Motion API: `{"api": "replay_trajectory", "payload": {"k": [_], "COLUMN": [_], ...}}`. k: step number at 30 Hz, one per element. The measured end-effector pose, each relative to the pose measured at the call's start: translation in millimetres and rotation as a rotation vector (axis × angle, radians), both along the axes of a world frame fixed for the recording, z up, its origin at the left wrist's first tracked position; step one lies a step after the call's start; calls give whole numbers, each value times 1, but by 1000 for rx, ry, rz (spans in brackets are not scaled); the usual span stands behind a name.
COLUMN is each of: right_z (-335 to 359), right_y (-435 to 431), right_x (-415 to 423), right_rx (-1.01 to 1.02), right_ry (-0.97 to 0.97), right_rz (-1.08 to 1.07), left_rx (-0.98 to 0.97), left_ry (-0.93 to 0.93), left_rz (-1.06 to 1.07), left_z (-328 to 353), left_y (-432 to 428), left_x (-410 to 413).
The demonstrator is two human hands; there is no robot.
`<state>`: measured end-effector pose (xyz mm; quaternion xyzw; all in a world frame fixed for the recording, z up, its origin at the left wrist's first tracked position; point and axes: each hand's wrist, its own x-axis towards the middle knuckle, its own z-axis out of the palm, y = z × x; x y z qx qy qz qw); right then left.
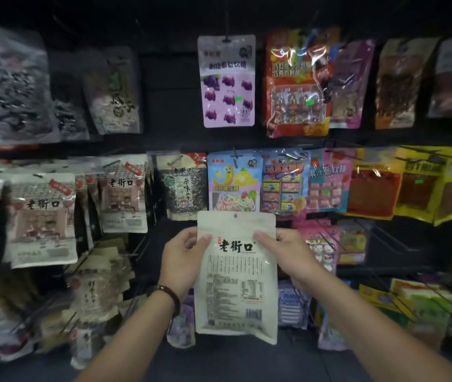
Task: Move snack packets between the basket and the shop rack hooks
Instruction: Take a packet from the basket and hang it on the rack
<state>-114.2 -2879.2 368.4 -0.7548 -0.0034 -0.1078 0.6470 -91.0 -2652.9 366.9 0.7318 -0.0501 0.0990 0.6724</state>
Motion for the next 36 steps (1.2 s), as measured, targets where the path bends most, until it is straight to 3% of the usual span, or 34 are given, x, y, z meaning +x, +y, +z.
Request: {"api": "replay_trajectory", "payload": {"k": [3, 6, 9, 15, 19, 24, 29, 36], "right_z": [11, 25, 46, 65, 69, 60, 53, 51], "right_y": [28, 61, 91, 130, 137, 137, 141, 187], "right_x": [14, 22, 15, 12, 20, 54, 86, 115], "right_rx": [-41, -65, -223, -440, -439, -457, -114, -34], "right_ry": [-40, -74, -88, -119, -137, -163, -30, -53], "right_rz": [-126, -182, -189, -98, 61, -225, -10, 67], "left_rx": [299, 446, 319, 195, 167, 37, -3, -86], "left_ry": [-116, -110, -12, -170, -160, -133, 32, 54], "left_rz": [259, 32, -138, 39, 157, 198, 81, 118], "left_z": [-4, -7, -4, 1, -2, 9, 13, 34], "left_y": [-5, -11, -11, 4, 28, 71, 120, 166], "left_x": [-19, -43, -40, -17, 3, 21, 38, 52]}}
